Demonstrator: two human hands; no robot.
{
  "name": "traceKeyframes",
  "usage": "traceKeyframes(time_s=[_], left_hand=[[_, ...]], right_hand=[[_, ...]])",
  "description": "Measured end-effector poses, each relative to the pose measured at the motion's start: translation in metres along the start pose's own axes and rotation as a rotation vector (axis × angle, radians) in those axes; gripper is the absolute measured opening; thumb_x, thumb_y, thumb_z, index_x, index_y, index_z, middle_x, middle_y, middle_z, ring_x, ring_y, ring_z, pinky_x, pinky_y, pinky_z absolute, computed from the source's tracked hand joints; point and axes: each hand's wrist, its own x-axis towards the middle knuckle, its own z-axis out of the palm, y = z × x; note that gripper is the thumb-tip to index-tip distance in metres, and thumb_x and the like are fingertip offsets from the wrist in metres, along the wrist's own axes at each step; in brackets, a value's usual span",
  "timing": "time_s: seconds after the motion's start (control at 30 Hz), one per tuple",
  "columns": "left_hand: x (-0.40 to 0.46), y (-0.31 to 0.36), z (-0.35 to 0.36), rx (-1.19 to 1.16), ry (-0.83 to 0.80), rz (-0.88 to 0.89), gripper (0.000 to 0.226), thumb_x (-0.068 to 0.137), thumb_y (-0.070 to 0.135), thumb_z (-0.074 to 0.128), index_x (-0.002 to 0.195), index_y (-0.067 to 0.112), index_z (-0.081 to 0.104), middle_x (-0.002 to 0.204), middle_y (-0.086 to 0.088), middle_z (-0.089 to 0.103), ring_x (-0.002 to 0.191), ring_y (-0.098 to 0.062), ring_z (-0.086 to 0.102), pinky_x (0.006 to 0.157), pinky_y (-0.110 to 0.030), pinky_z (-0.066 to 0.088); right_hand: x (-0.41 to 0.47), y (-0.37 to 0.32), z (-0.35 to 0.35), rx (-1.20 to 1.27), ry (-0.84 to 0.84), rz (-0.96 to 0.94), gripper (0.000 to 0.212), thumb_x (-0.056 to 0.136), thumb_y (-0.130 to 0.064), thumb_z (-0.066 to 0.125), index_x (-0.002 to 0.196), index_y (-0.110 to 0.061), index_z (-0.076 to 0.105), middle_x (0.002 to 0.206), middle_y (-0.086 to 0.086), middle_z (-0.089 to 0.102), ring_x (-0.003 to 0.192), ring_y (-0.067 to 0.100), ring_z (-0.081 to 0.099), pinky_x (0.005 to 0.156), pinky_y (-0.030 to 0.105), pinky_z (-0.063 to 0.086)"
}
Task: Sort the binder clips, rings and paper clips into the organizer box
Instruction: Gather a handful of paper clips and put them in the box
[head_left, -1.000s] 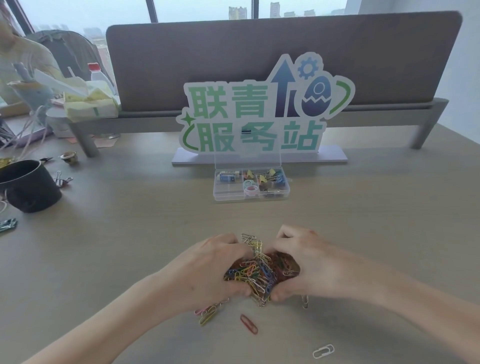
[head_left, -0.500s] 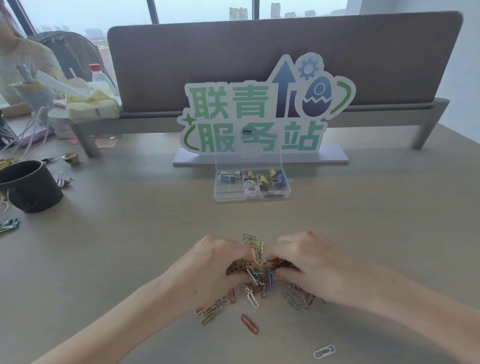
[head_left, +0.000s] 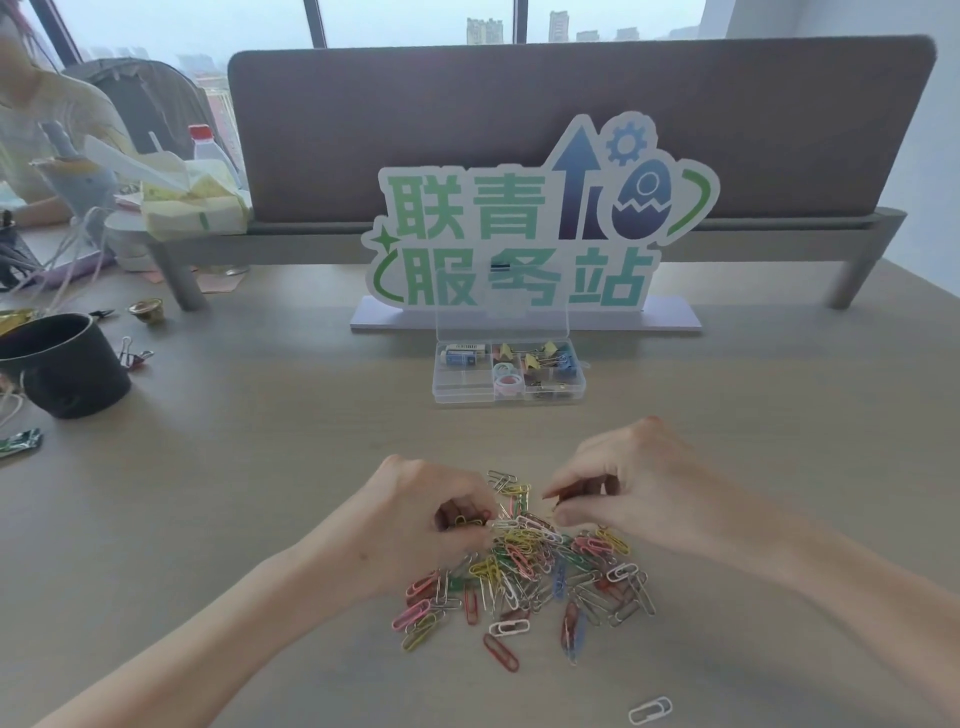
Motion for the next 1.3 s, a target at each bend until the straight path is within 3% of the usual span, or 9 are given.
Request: traceKeyframes(time_s=[0.17, 0.27, 0.47, 0.6, 0.67, 0.77, 1.03, 1.17, 1.3], left_hand=[[0.001, -0.004, -0.003, -0.049, 0.008, -0.036, 0.012, 0.075, 0.029, 0.080, 0.085, 0.029, 0.073, 0.073, 0.013, 0.071, 0.067, 0.001, 0.062, 0.065, -0.011, 0.050], [0.001, -0.006, -0.004, -0.065, 0.011, -0.050, 0.012, 0.075, 0.030, 0.081, 0.084, 0.028, 0.073, 0.073, 0.013, 0.071, 0.067, -0.001, 0.063, 0.066, -0.014, 0.052], [0.001, -0.011, -0.006, -0.097, 0.014, -0.065, 0.010, 0.076, 0.027, 0.080, 0.083, 0.028, 0.073, 0.072, 0.013, 0.071, 0.066, 0.001, 0.063, 0.065, -0.011, 0.050], [0.001, -0.014, -0.008, -0.103, 0.034, -0.058, 0.010, 0.078, 0.027, 0.079, 0.087, 0.027, 0.074, 0.075, 0.011, 0.072, 0.069, 0.001, 0.063, 0.068, -0.011, 0.051], [0.001, -0.015, -0.009, -0.103, 0.048, -0.054, 0.010, 0.078, 0.026, 0.078, 0.087, 0.026, 0.074, 0.075, 0.010, 0.072, 0.069, 0.000, 0.062, 0.067, -0.011, 0.050], [0.001, -0.018, -0.009, -0.097, 0.072, -0.051, 0.011, 0.078, 0.024, 0.078, 0.087, 0.023, 0.074, 0.076, 0.007, 0.072, 0.070, -0.006, 0.063, 0.068, -0.015, 0.052], [0.002, -0.018, -0.008, -0.106, 0.089, -0.042, 0.010, 0.077, 0.023, 0.078, 0.087, 0.022, 0.074, 0.075, 0.006, 0.072, 0.070, -0.005, 0.063, 0.069, -0.016, 0.053], [0.005, -0.017, -0.012, -0.118, 0.101, -0.054, 0.011, 0.077, 0.023, 0.079, 0.088, 0.020, 0.075, 0.075, 0.005, 0.072, 0.067, -0.003, 0.064, 0.069, -0.018, 0.054], [0.009, -0.019, -0.018, -0.145, 0.122, -0.101, 0.010, 0.077, 0.022, 0.079, 0.085, 0.020, 0.075, 0.073, 0.004, 0.072, 0.060, -0.002, 0.062, 0.068, -0.021, 0.055]], right_hand=[[0.027, -0.007, -0.013, 0.058, 0.089, -0.015, 0.018, 0.075, -0.025, 0.082, 0.092, -0.025, 0.079, 0.065, -0.021, 0.069, 0.055, -0.001, 0.066, 0.059, 0.002, 0.043], [0.061, -0.009, -0.020, 0.040, 0.142, -0.025, 0.017, 0.076, -0.024, 0.082, 0.092, -0.022, 0.079, 0.049, -0.028, 0.060, 0.055, -0.010, 0.062, 0.061, -0.001, 0.040], [0.141, -0.008, -0.014, 0.012, 0.107, -0.046, 0.018, 0.080, -0.018, 0.079, 0.098, -0.015, 0.078, 0.085, -0.006, 0.076, 0.058, -0.016, 0.059, 0.058, 0.001, 0.044], [0.170, -0.004, -0.003, -0.063, 0.051, -0.057, 0.019, 0.081, -0.014, 0.076, 0.100, -0.012, 0.078, 0.095, -0.001, 0.077, 0.060, -0.009, 0.061, 0.050, -0.001, 0.041], [0.176, -0.001, 0.002, -0.093, 0.025, -0.063, 0.018, 0.081, -0.014, 0.076, 0.100, -0.011, 0.077, 0.098, -0.001, 0.077, 0.074, -0.001, 0.066, 0.060, 0.003, 0.047], [0.179, 0.002, 0.007, -0.134, -0.005, -0.079, 0.016, 0.081, -0.016, 0.077, 0.097, -0.012, 0.078, 0.095, -0.002, 0.077, 0.085, 0.005, 0.069, 0.083, 0.020, 0.053], [0.177, 0.009, 0.013, -0.137, -0.009, -0.088, 0.013, 0.082, -0.020, 0.076, 0.095, -0.016, 0.078, 0.089, -0.005, 0.076, 0.082, 0.006, 0.068, 0.083, 0.025, 0.054], [0.176, 0.010, 0.012, -0.123, -0.012, -0.087, 0.014, 0.082, -0.021, 0.076, 0.096, -0.016, 0.078, 0.092, -0.006, 0.076, 0.083, 0.004, 0.067, 0.081, 0.020, 0.051], [0.174, 0.011, 0.012, -0.110, 0.002, -0.080, 0.016, 0.084, -0.022, 0.075, 0.098, -0.016, 0.078, 0.091, -0.008, 0.074, 0.075, -0.003, 0.061, 0.067, 0.002, 0.041]])
